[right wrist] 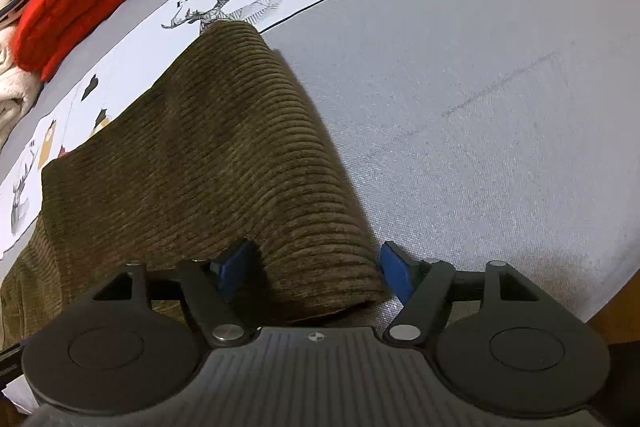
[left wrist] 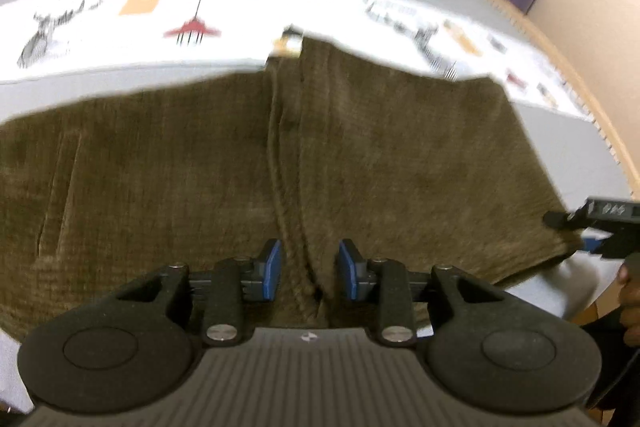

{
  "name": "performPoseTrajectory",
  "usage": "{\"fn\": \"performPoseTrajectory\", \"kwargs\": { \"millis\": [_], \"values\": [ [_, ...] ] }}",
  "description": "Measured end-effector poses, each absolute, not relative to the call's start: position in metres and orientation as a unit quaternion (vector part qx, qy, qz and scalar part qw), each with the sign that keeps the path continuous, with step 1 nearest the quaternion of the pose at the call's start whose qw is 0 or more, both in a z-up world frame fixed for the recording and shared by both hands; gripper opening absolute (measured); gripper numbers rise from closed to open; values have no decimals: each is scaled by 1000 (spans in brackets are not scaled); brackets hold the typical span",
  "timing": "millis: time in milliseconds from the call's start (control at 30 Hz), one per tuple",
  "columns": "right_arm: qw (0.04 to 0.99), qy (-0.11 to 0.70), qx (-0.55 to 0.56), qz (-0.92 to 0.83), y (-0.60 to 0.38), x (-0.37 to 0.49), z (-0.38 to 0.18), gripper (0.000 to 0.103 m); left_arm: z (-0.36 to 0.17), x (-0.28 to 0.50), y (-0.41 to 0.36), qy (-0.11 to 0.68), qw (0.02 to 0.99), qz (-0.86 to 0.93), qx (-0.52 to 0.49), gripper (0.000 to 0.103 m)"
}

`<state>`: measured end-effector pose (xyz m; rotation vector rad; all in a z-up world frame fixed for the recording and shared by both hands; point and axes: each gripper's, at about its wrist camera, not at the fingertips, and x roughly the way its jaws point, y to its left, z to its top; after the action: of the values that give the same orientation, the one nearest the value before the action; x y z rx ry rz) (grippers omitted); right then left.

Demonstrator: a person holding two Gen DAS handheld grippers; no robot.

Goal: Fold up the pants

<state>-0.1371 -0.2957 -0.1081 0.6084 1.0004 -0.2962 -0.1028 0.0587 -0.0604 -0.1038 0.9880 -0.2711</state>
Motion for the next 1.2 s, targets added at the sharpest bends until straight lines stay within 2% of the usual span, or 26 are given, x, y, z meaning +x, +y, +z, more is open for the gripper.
{"fn": "performPoseTrajectory", "kwargs": {
  "millis": [133, 200, 267, 333, 433, 467, 500, 567, 633, 733, 800, 867, 933, 1033, 1133, 1200],
  "values": [
    [825, 473, 278, -135, -292, -138, -108, 72, -61, -99, 60, 475, 867, -137, -62, 38],
    [821, 475, 286, -135, -294, -138, -110, 72, -71, -96, 61, 503, 850, -140, -74, 48],
    [816, 475, 301, -137, -296, -138, -111, 72, -83, -93, 62, 527, 832, -145, -92, 50],
    [813, 475, 306, -138, -298, -138, -112, 72, -87, -93, 61, 529, 831, -145, -94, 50],
    [817, 476, 296, -137, -294, -136, -111, 69, -89, -93, 59, 530, 829, -152, -91, 40],
    [817, 476, 294, -135, -294, -137, -110, 62, -89, -93, 58, 528, 830, -158, -90, 33],
    [819, 475, 293, -131, -293, -137, -109, 56, -86, -93, 57, 524, 831, -164, -87, 30],
    [825, 464, 295, -128, -296, -138, -105, 34, -78, -96, 56, 515, 831, -191, -94, 24],
    [833, 442, 308, -129, -301, -142, -97, 29, -69, -102, 56, 503, 829, -217, -109, 24],
    [842, 421, 310, -133, -306, -146, -87, 28, -74, -104, 47, 510, 832, -212, -60, 26],
    [833, 441, 307, -131, -303, -144, -93, 29, -85, -101, 47, 531, 823, -199, -46, 38],
    [826, 465, 289, -135, -297, -141, -101, 32, -83, -95, 54, 532, 822, -189, -67, 42],
    [824, 463, 295, -138, -297, -140, -99, 35, -75, -94, 60, 517, 834, -179, -76, 42],
    [826, 459, 296, -142, -296, -143, -94, 44, -59, -99, 60, 475, 862, -171, -54, 41],
    [823, 462, 297, -147, -297, -143, -96, 44, -52, -102, 54, 453, 868, -197, -52, 41],
    [823, 468, 287, -149, -296, -141, -98, 44, -61, -103, 42, 469, 859, -206, -20, 33]
  ]
}}
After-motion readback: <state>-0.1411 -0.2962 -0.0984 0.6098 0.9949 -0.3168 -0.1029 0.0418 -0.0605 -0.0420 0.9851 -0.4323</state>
